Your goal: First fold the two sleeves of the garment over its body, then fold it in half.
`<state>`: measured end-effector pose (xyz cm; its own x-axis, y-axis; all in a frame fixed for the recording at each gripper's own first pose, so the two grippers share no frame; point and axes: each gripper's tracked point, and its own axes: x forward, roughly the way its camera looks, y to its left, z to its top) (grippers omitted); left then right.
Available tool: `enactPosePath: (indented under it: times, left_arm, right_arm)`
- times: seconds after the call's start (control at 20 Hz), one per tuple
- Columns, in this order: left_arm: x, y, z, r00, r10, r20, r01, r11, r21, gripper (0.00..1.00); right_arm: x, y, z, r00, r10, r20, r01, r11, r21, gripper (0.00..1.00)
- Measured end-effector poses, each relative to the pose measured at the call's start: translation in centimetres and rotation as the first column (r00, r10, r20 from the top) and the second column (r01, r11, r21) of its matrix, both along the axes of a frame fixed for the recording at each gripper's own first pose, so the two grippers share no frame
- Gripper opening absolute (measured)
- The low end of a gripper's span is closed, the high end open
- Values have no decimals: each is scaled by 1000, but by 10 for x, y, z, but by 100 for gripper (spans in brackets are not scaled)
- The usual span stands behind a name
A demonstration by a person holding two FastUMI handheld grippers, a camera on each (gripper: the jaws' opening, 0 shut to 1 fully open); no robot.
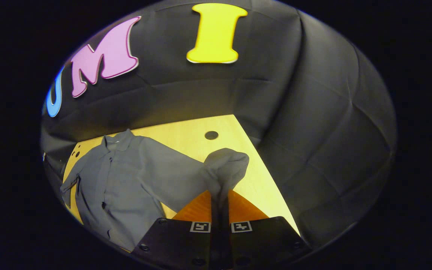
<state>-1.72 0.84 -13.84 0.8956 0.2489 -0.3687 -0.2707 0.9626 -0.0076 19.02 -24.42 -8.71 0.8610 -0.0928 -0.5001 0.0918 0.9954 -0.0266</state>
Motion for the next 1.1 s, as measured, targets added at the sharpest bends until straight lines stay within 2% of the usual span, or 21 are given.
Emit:
enactPosePath:
  times: [0.3,0.35,0.4,0.45,0.75,1.1]
  left_arm:
    - [-7,13,-9,1000,6,-2,-6,1000,-30,97]
    - [-7,16,-11,1000,10,-2,-10,999,-34,97]
    - [-8,18,-10,1000,14,-1,-14,999,-35,97]
    - [-9,20,-11,1000,15,0,-15,999,-33,97]
    - [-13,43,-17,999,52,-14,-53,997,-60,97]
    - [-9,79,-15,994,107,-4,-107,991,-75,97]
  right_arm:
    - [27,88,46,987,157,46,-154,986,-64,5]
    - [34,107,52,981,188,53,-184,981,-67,0]
    - [40,126,56,975,217,56,-213,974,-73,5]
    - [45,144,59,968,246,60,-241,967,-79,5]
    - [63,251,60,917,396,56,-391,916,-88,5]
    - [72,367,44,843,538,20,-534,840,-101,5]
